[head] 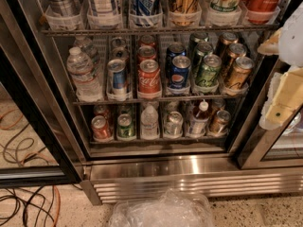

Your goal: Pick orange can from bottom shelf of fridge

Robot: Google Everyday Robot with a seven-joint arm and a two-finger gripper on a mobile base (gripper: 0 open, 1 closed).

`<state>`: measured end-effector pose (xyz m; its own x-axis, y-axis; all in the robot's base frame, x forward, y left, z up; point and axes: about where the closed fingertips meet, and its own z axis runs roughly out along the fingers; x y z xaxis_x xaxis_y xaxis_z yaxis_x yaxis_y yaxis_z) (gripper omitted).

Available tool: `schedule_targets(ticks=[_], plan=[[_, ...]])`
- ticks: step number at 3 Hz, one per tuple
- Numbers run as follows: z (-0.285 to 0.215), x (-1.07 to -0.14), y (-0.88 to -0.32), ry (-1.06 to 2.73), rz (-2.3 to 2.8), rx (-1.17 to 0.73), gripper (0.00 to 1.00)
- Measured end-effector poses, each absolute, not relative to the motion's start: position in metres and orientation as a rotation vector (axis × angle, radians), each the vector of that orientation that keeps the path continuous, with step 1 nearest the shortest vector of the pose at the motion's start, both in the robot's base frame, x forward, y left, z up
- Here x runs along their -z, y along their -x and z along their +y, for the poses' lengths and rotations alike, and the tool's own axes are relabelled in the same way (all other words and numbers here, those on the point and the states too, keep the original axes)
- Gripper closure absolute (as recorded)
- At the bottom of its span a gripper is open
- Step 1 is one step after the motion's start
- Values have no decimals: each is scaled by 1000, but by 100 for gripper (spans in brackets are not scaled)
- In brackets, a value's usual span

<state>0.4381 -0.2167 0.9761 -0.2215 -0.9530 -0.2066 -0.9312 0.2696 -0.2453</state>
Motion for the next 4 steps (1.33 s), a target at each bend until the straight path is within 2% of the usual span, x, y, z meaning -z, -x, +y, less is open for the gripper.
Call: schedule_targets(ticks=[2, 4], plan=[[-210, -948, -439, 1659, 2282, 33, 0], [-177, -830, -436, 1262, 2413, -263, 0]])
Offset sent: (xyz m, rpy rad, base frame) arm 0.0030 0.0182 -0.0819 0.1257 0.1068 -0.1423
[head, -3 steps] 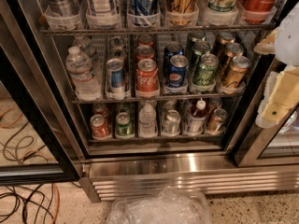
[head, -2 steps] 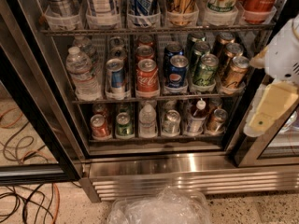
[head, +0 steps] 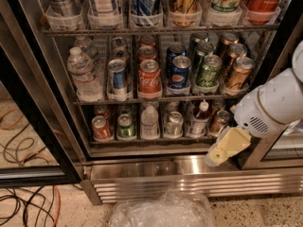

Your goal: Pick orange can from bottom shelf of fridge

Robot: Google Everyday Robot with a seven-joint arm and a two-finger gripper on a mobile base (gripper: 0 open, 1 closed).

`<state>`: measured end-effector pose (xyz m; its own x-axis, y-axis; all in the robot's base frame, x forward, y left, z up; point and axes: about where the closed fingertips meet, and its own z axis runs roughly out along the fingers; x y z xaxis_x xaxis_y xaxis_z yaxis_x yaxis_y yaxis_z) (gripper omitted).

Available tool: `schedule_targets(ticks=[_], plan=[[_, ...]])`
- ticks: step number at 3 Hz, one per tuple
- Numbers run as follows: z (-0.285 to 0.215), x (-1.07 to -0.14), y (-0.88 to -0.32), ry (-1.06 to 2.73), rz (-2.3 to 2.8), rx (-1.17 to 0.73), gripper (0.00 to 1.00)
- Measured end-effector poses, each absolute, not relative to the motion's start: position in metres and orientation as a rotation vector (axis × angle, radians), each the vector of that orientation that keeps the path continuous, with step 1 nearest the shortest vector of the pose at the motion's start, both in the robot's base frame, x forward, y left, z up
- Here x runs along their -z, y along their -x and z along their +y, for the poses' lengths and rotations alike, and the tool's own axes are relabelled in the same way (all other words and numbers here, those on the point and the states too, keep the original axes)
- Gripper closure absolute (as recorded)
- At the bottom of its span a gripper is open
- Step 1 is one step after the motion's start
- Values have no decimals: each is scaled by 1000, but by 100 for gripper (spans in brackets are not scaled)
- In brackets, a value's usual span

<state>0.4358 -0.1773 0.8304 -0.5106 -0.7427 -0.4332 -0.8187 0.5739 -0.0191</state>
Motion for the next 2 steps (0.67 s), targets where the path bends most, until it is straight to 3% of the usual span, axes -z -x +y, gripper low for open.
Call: schedule_targets(ticks=[2], plan=[[-165, -818, -437, 1205, 2392, -319, 0]])
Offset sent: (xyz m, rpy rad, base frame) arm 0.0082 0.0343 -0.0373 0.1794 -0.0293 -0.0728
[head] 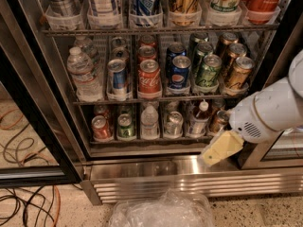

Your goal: Pick orange can from bottom shelf of fridge

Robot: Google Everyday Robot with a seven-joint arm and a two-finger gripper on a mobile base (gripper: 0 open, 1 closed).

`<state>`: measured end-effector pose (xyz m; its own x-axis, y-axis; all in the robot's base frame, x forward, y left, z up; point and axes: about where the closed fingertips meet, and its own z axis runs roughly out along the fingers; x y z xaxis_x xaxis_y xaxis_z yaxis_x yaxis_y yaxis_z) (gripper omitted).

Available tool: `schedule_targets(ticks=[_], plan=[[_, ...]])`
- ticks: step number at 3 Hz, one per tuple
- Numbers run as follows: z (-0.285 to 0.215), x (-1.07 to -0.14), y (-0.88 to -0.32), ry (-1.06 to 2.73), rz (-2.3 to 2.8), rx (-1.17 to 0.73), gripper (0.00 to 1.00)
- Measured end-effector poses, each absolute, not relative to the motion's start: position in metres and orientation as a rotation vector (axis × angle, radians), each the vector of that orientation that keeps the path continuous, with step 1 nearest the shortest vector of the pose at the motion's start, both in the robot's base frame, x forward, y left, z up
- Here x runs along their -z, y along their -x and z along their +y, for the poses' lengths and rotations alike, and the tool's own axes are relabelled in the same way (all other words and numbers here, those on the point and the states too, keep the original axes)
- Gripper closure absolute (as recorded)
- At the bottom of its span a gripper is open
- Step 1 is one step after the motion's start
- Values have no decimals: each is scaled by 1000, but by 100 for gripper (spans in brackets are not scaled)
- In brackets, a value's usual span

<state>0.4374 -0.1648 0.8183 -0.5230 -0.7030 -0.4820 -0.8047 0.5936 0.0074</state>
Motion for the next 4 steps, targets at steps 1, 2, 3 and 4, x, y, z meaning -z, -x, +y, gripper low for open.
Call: schedule_targets(ticks=[1, 2, 3, 4], plan=[[-136, -781, -438, 1022, 2403, -455, 0], [-116, -745, -444, 823, 2402, -548, 0], [-108, -716, -453, 649, 2410, -548, 0], [-113, -720, -472, 569, 2358, -496, 0]])
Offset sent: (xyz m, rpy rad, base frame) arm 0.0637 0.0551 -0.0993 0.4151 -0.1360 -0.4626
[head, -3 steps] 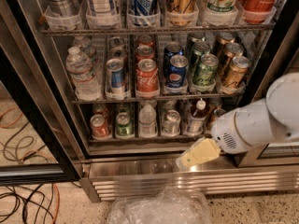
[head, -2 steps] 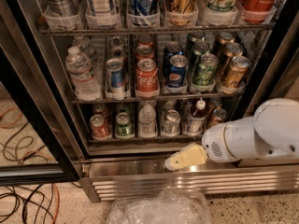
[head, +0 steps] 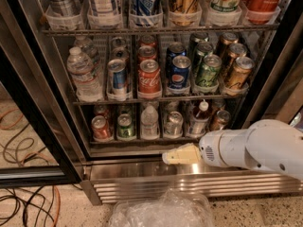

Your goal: Pick orange can from bottom shelf of fridge

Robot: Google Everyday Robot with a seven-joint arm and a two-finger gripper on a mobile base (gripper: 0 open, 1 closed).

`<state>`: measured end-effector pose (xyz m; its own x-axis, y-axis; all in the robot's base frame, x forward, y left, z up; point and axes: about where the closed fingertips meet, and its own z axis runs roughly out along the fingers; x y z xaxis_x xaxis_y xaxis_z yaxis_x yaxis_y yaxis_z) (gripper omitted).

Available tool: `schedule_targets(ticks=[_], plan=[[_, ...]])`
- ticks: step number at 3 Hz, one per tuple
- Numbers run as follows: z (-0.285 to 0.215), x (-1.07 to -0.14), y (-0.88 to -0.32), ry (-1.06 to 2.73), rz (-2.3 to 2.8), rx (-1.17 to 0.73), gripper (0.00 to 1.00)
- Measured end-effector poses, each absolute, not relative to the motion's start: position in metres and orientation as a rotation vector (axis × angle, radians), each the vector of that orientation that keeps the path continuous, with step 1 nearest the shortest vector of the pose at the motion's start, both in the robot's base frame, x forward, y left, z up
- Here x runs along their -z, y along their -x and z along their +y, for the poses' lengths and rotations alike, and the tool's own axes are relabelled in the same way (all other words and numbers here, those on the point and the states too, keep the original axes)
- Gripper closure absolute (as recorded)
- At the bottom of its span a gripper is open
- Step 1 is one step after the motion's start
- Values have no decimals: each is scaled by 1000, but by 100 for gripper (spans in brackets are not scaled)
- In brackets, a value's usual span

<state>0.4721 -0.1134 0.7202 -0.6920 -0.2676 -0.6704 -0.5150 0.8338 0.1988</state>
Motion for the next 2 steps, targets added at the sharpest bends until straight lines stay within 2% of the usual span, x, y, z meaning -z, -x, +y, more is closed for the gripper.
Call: schedule_targets(ticks=[2], plan=[[-115, -701, -476, 512, 2384, -475, 0]])
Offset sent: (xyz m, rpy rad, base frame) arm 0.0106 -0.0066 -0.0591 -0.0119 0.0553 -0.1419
